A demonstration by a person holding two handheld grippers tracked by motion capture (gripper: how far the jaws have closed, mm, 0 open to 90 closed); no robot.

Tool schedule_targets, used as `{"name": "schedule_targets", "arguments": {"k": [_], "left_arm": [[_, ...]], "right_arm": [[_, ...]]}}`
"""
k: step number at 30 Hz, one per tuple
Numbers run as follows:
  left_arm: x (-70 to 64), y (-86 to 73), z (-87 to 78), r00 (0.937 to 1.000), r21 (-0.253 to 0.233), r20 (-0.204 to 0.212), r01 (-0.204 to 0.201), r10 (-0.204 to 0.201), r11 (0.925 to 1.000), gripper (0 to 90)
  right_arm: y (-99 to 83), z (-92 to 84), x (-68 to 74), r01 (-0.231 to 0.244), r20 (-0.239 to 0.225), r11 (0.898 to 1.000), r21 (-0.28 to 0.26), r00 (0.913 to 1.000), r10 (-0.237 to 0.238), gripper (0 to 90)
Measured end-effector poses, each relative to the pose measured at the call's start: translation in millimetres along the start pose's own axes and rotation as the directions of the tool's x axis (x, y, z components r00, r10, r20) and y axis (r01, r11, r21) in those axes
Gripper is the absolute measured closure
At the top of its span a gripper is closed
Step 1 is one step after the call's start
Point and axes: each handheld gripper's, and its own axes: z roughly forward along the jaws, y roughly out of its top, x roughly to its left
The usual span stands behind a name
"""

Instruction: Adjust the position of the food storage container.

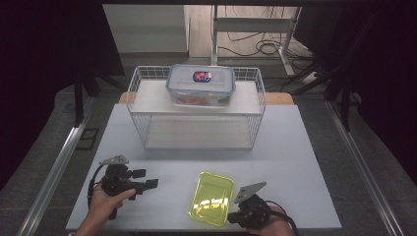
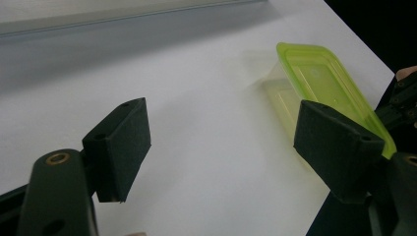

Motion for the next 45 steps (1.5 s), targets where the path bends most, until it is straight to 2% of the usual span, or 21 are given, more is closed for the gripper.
{"name": "schedule_targets", "arguments": {"k": [4, 8, 13, 18, 21, 28, 33, 35, 37, 38, 42, 43, 45], "left_arm": [[0.6, -0.1, 0.0, 1.0000, 0.005, -0.001, 0.002, -0.002, 1.0000, 20.7], [1.0, -0.1, -0.5, 1.0000, 0.004, 0.002, 0.003, -0.003, 1.0000, 20.6], [2.0, -0.1, -1.0, 1.0000, 0.003, -0.001, 0.004, -0.004, 1.0000, 20.5], [1.9, -0.1, -0.8, 1.0000, 0.001, -0.003, 0.004, -0.004, 1.0000, 20.5], [2.0, -0.1, -0.7, 1.0000, 0.002, -0.005, 0.004, -0.004, 1.0000, 20.3], [2.2, -0.2, -1.0, 1.0000, 0.001, -0.004, 0.004, -0.004, 1.0000, 20.1], [1.3, -0.3, -0.7, 1.0000, 0.000, 0.000, 0.008, -0.008, 1.0000, 20.0], [1.0, -0.2, -0.8, 1.0000, -0.001, 0.002, 0.010, -0.010, 1.0000, 19.9], [0.6, -0.1, -0.8, 0.9999, -0.001, 0.003, 0.013, -0.013, 0.9999, 19.6], [0.3, -0.1, -0.7, 0.9998, -0.002, 0.003, 0.018, -0.018, 0.9998, 19.6], [-0.7, 0.3, 0.2, 0.9995, -0.004, 0.005, 0.031, -0.031, 0.9995, 18.9], [-1.3, 0.4, 0.7, 0.9992, -0.004, 0.005, 0.041, -0.041, 0.9992, 18.4], [-1.7, 0.5, 0.9, 0.9990, -0.003, 0.005, 0.046, -0.045, 0.9990, 18.2]], "right_arm": [[16.3, 16.1, 8.2, 0.012, -0.026, 1.000, -0.011, 0.9996, -0.012, 89.5], [24.8, 29.3, 15.3, 0.011, -0.033, 1.000, -0.019, 0.9994, -0.012, 89.5], [32.6, 40.7, 22.4, 0.008, -0.022, 1.000, -0.029, 0.9997, -0.009, 89.4], [41.8, 53.4, 24.8, -0.016, -0.003, 0.998, -0.057, 0.9999, 0.015, 89.4], [48.7, 63.1, 25.0, -0.057, 0.006, 0.995, -0.083, 0.9983, 0.058, 89.4], [52.6, 71.9, 26.0, -0.065, 0.006, 0.994, -0.090, 0.9978, 0.066, 89.4], [43.6, 55.0, 29.5, -0.066, -0.017, 0.991, -0.119, 0.9978, 0.064, 89.3], [37.6, 40.3, 29.4, -0.067, -0.019, 0.987, -0.147, 0.9977, 0.065, 89.3], [29.5, 19.0, 24.1, -0.087, -0.021, 0.978, -0.189, 0.9962, 0.084, 89.3], [29.5, 19.0, 24.1, -0.087, -0.021, 0.978, -0.189, 0.9962, 0.084, 89.3], [18.2, -10.5, 4.7, -0.137, -0.003, 0.956, -0.261, 0.9900, 0.141, 89.3], [13.6, -22.3, -8.9, -0.168, 0.010, 0.941, -0.293, 0.9839, 0.179, 89.0], [12.2, -25.4, -13.6, -0.176, 0.017, 0.937, -0.301, 0.9818, 0.189, 88.5]]}}
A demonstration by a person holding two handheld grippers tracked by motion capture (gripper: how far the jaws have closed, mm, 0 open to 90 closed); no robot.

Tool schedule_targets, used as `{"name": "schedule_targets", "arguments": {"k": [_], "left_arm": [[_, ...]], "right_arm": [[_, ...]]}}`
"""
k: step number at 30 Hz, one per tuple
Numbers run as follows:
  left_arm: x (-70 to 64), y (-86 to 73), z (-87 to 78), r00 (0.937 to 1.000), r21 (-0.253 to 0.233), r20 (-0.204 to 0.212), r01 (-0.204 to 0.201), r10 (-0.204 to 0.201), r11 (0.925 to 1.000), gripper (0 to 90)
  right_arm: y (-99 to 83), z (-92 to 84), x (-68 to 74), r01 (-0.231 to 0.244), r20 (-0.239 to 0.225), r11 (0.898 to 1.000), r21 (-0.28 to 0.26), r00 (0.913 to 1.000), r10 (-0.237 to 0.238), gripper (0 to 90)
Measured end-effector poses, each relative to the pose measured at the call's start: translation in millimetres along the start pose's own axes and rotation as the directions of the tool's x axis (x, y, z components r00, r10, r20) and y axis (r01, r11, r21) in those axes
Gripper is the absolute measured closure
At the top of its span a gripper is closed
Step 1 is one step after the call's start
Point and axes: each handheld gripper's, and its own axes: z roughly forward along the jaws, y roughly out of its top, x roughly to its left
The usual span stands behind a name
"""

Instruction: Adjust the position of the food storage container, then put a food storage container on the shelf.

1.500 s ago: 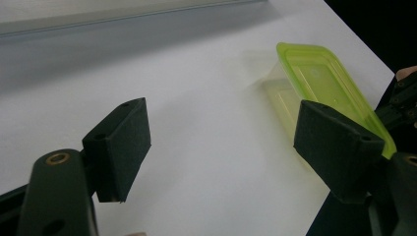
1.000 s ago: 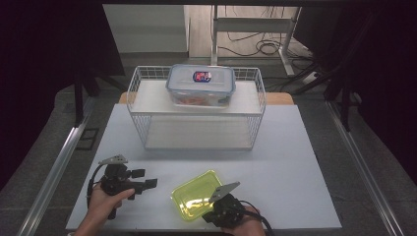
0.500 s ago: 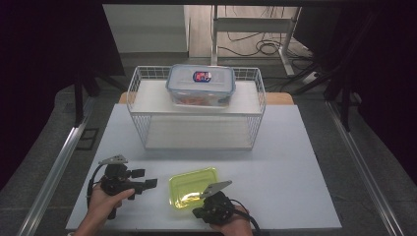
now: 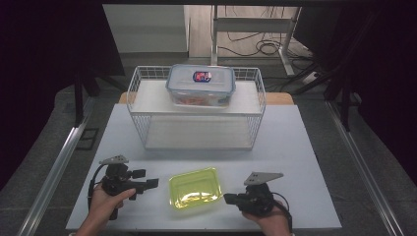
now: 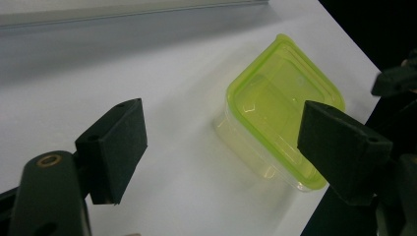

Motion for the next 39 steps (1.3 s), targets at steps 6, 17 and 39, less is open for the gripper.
{"name": "schedule_targets", "arguments": {"k": [6, 17, 39], "left_arm": [[-2.0, -0.1, 1.1, 0.9998, 0.002, 0.002, 0.021, -0.021, 0.9998, 17.5], [-8.2, -2.1, 8.3, 0.9972, 0.009, 0.043, 0.062, -0.062, 0.9981, 16.5], [-22.8, -16.0, 25.7, 0.9904, 0.013, 0.089, 0.105, -0.106, 0.9944, 16.3]], "right_arm": [[-0.5, -9.7, -27.3, -0.061, 0.029, 0.997, -0.056, 0.9976, 0.062, 76.0], [3.7, -4.8, -42.6, -0.123, 0.014, 0.987, -0.106, 0.9920, 0.125, 42.0], [11.7, 18.5, -55.2, -0.192, -0.047, 0.979, -0.060, 0.9807, 0.190, 36.0]]}}
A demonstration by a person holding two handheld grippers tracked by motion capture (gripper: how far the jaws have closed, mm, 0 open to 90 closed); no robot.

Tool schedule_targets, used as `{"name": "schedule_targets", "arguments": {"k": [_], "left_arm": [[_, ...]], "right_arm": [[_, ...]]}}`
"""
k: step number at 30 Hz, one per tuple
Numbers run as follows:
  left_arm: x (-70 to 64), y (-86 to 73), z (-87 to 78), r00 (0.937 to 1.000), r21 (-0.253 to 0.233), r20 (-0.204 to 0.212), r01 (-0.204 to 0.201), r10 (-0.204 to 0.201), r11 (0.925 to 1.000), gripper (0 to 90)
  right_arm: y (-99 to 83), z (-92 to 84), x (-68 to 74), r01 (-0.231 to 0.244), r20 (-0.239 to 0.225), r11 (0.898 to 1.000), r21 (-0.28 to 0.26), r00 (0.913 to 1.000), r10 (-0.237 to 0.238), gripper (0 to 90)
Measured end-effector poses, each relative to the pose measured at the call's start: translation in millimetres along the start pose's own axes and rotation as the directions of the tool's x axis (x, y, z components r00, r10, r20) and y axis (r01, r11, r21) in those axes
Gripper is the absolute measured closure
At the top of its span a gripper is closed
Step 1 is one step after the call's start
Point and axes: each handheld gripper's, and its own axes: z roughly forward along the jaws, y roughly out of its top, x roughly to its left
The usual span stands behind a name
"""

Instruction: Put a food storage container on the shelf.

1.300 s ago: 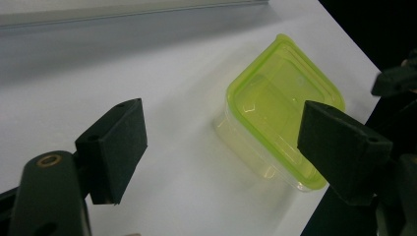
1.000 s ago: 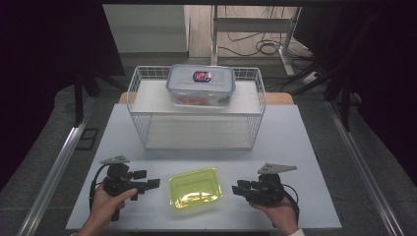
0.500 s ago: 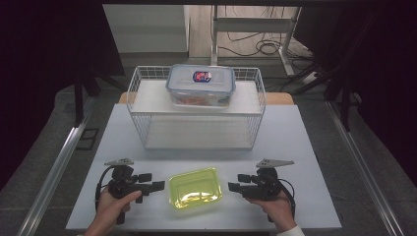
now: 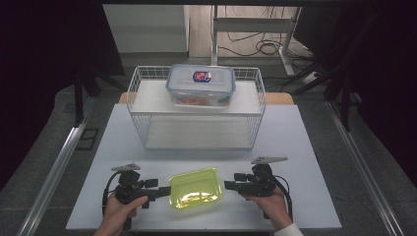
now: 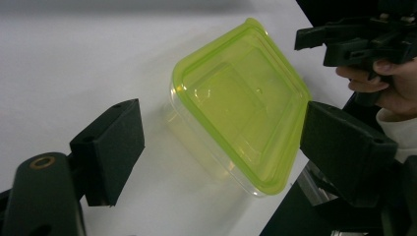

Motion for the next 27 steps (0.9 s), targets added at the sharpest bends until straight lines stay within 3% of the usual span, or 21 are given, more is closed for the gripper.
{"name": "schedule_targets", "arguments": {"k": [5, 7, 18, 27], "left_arm": [[-0.6, -2.7, 2.8, 1.0000, 0.003, -0.001, 0.008, -0.008, 1.0000, 16.5], [-0.6, -4.6, 4.7, 0.9995, -0.003, 0.003, 0.031, -0.031, 0.9995, 16.8], [1.6, -9.7, 13.4, 0.9980, 0.009, 0.016, 0.061, -0.061, 0.9981, 20.7], [5.2, -14.8, 22.9, 0.9908, 0.026, 0.045, 0.126, -0.127, 0.9917, 29.6]], "right_arm": [[2.0, 8.4, -2.1, -0.013, -0.021, 1.000, 0.023, 0.9997, 0.014, 36.2], [2.3, 12.8, -2.8, -0.023, -0.026, 0.999, 0.032, 0.9994, 0.023, 36.7], [4.0, 19.0, -3.8, -0.049, -0.051, 0.998, 0.044, 0.9974, 0.051, 40.5], [6.6, 34.5, -6.1, -0.076, -0.075, 0.994, 0.074, 0.9939, 0.081, 47.3]]}}
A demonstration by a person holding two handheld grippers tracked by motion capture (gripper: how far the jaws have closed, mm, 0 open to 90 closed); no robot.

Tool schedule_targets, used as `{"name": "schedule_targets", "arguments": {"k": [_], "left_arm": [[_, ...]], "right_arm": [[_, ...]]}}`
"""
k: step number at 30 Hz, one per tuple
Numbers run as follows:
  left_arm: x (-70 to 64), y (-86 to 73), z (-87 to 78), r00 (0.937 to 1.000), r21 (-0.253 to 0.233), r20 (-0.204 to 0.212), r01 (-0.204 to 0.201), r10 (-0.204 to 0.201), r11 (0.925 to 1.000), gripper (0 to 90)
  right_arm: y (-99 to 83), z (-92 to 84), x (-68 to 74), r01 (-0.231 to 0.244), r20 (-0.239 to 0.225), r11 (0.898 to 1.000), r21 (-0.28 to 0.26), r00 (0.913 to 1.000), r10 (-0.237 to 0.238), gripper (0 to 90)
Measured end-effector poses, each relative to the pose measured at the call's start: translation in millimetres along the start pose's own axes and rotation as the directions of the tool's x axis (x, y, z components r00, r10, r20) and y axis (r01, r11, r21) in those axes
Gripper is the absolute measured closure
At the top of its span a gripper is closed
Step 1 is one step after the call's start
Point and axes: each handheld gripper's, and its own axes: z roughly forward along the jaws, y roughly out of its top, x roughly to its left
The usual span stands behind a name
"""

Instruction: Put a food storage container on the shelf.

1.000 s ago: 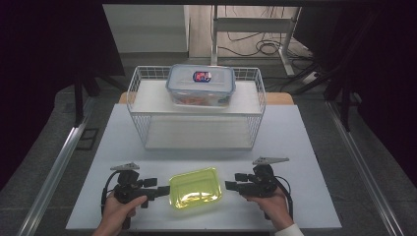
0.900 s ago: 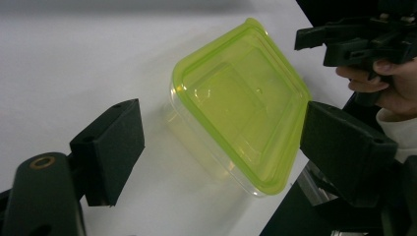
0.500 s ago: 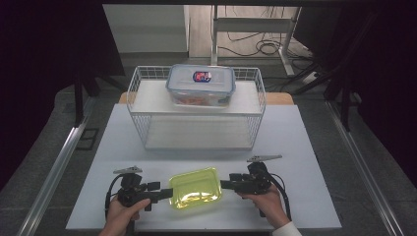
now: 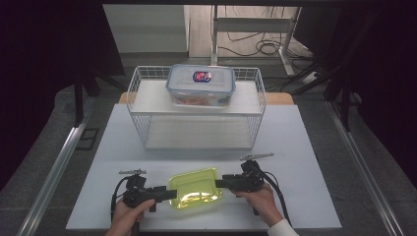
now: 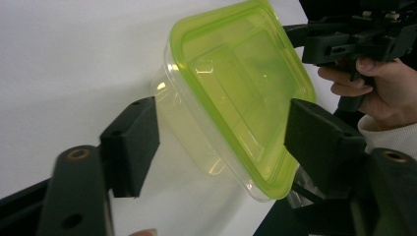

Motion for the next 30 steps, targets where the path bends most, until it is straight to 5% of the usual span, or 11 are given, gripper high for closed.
{"name": "schedule_targets", "arguments": {"k": [11, 18, 30], "left_arm": [[2.8, -1.2, 7.8, 0.9988, 0.008, 0.038, 0.031, -0.031, 0.9995, 47.7], [2.1, -1.9, 7.4, 0.9996, -0.001, 0.020, 0.020, -0.020, 0.9998, 61.8], [-1.4, -1.6, -2.5, 0.9996, -0.056, 0.019, -0.020, 0.022, 0.9982, 74.6]], "right_arm": [[0.1, 8.3, -1.5, -0.033, -0.062, 0.999, 0.029, 0.9975, 0.035, 63.0], [-1.7, 7.4, -0.2, -0.036, -0.044, 0.999, 0.039, 0.9983, 0.038, 71.6], [-5.9, -4.7, 6.5, -0.054, -0.105, 0.999, -0.003, 0.9930, 0.054, 79.9]]}}
